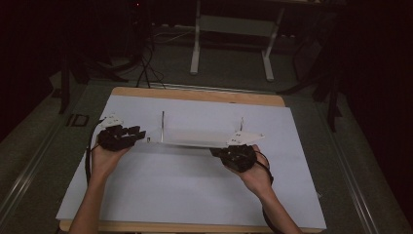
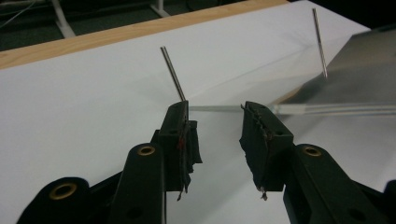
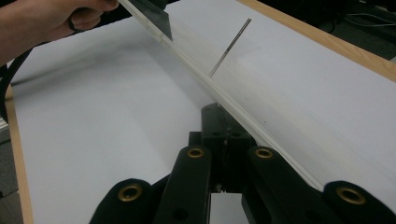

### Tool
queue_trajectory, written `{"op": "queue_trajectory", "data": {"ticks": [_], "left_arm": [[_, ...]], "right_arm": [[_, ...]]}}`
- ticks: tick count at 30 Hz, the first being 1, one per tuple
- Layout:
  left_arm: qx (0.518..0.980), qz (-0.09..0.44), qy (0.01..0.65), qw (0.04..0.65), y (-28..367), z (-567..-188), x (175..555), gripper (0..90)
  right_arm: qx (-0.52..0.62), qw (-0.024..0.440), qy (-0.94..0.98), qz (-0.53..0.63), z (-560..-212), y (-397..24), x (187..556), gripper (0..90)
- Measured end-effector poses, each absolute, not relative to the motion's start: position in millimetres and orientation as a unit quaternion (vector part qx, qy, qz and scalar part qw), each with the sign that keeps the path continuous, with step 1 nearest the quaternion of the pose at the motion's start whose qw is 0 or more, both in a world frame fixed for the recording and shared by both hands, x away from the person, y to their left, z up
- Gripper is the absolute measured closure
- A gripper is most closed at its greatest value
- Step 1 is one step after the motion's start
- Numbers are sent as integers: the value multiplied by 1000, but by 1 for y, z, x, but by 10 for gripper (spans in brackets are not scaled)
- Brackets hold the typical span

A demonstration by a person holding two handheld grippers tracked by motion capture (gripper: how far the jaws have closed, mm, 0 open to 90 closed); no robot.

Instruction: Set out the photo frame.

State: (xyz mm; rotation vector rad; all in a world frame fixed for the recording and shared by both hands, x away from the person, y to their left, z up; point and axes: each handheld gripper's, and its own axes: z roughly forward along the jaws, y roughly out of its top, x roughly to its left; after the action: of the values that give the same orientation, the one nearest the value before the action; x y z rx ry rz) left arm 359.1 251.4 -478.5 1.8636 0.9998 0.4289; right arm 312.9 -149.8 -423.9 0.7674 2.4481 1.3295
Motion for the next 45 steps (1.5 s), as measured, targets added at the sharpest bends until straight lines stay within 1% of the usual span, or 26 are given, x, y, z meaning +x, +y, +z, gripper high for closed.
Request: {"op": "queue_trajectory", "data": {"ticks": [5, 8, 13, 21, 23, 27, 28, 32, 38, 45], "left_arm": [[768, 175, 387, 480, 246, -479, 358, 604], [770, 180, 383, 477, 242, -479, 359, 582], [765, 195, 380, 482, 241, -477, 360, 574], [769, 190, 363, 490, 243, -481, 359, 517], [773, 194, 354, 489, 240, -481, 359, 514], [782, 198, 338, 484, 230, -480, 361, 467], [785, 203, 330, 483, 224, -480, 363, 467], [784, 212, 313, 493, 212, -478, 370, 440], [783, 217, 305, 497, 200, -479, 377, 443], [774, 225, 310, 505, 200, -480, 379, 460]], "right_arm": [[266, 127, 838, 460, -421, -150, 316, 900], [266, 127, 837, 462, -419, -150, 318, 900], [267, 127, 836, 462, -417, -150, 321, 900], [270, 127, 836, 462, -412, -150, 325, 900], [271, 126, 834, 463, -411, -150, 326, 900], [273, 128, 834, 462, -411, -149, 327, 900], [274, 128, 833, 463, -410, -149, 328, 900], [279, 127, 829, 469, -409, -149, 331, 900], [284, 130, 825, 472, -407, -150, 334, 900], [289, 140, 821, 471, -404, -149, 339, 900]]}}
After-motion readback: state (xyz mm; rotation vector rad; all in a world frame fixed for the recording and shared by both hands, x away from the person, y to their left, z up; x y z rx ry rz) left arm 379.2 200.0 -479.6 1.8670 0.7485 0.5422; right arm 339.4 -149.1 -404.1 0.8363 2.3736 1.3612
